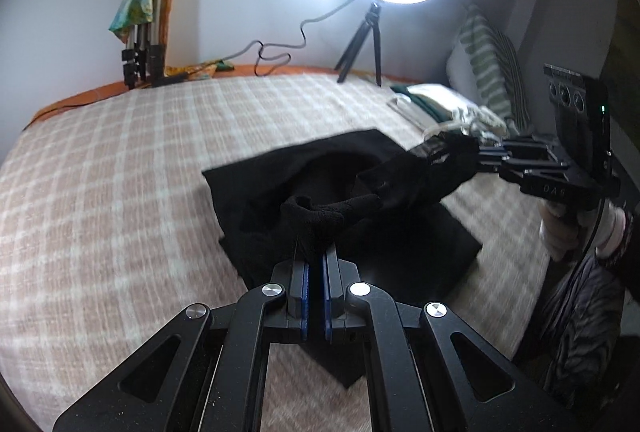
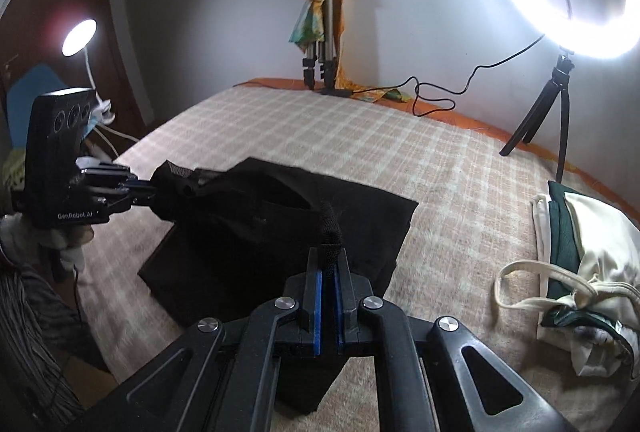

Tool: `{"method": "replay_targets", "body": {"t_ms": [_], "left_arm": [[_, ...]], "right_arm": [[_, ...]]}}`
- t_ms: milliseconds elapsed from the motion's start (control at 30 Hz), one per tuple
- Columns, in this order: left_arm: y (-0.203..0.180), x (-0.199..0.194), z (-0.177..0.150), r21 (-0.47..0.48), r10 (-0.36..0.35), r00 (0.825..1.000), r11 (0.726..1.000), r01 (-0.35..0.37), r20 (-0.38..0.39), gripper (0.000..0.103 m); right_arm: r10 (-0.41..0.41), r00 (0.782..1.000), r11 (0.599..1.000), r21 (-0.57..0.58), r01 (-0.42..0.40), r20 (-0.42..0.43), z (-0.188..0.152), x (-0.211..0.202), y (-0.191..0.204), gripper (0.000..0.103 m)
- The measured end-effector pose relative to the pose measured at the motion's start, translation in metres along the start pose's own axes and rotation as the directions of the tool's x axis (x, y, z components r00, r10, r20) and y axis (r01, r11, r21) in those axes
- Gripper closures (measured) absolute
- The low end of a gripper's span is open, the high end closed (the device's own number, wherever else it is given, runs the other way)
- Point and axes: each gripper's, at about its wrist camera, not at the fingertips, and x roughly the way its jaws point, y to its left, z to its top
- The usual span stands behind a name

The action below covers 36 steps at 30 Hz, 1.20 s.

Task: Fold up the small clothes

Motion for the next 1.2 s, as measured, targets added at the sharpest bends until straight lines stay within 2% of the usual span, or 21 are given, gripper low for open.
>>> {"method": "replay_targets", "body": {"t_ms": [100,267,400,467,533,567,633,667,800,833,900,1033,1100,1200], "left_arm": [[-0.002,0.001,-0.011,0.006,-0.016,0.999,1.0,0.016,-0.034,0.099],[-0.01,-0.009,-0.029,0.051,-0.021,0.997,0.998,0.025,-0.078,0.092],[-0.017,-0.022,-0.044,0.071,-0.014,0.993,0.997,0.022,-0.114,0.091],[-0.021,-0.03,-0.047,0.072,-0.021,0.994,0.997,0.029,-0.108,0.091],[-0.023,-0.037,-0.045,0.063,-0.028,0.996,0.997,0.033,-0.09,0.089],[-0.022,-0.041,-0.042,0.042,-0.038,0.997,0.998,0.041,-0.068,0.086],[-0.022,-0.044,-0.039,0.015,-0.041,0.998,0.999,0.042,-0.045,0.071],[-0.023,-0.043,-0.037,0.015,-0.035,0.999,0.999,0.036,-0.037,0.07],[-0.044,-0.03,-0.036,0.126,0.013,0.998,0.992,-0.006,-0.062,0.069],[-0.049,-0.025,-0.037,0.162,0.036,0.997,0.986,-0.024,-0.071,0.069],[-0.057,-0.017,-0.04,0.228,0.07,0.994,0.972,-0.048,-0.087,0.069],[-0.062,-0.009,-0.046,0.289,0.105,0.989,0.955,-0.07,-0.107,0.069],[-0.06,-0.005,-0.049,0.305,0.124,0.986,0.949,-0.084,-0.116,0.069],[-0.058,-0.001,-0.049,0.307,0.132,0.984,0.947,-0.091,-0.117,0.069]], "right_arm": [[-0.026,1.0,0.998,-0.049,0.026,-0.015,-0.011,0.002,0.005,0.099],[-0.044,0.999,0.993,-0.115,0.041,-0.03,-0.033,-0.006,0.008,0.097],[-0.066,0.997,0.985,-0.163,0.057,-0.051,-0.054,-0.022,0.008,0.09],[-0.067,0.996,0.988,-0.142,0.059,-0.052,-0.061,-0.032,0.006,0.087],[-0.061,0.997,0.992,-0.112,0.056,-0.042,-0.063,-0.039,0.004,0.074],[-0.059,0.997,0.995,-0.082,0.056,-0.04,-0.063,-0.042,0.001,0.071],[-0.015,0.999,1.0,0.011,0.016,-0.035,-0.063,-0.046,-0.009,0.07],[0.022,0.999,0.997,0.078,-0.019,-0.041,-0.062,-0.045,-0.017,0.069],[0.105,0.993,0.972,0.215,-0.09,-0.058,-0.06,-0.035,-0.031,0.064],[0.109,0.992,0.972,0.216,-0.094,-0.056,-0.06,-0.034,-0.03,0.064],[0.07,0.996,0.987,0.147,-0.06,-0.061,-0.057,-0.032,-0.019,0.063],[0.03,0.997,1.0,-0.004,-0.03,-0.07,-0.06,-0.029,0.01,0.063],[-0.015,0.998,0.993,-0.115,0.007,-0.069,-0.064,-0.026,0.028,0.063],[-0.077,0.994,0.977,-0.206,0.06,-0.073,-0.067,-0.015,0.041,0.066]]}}
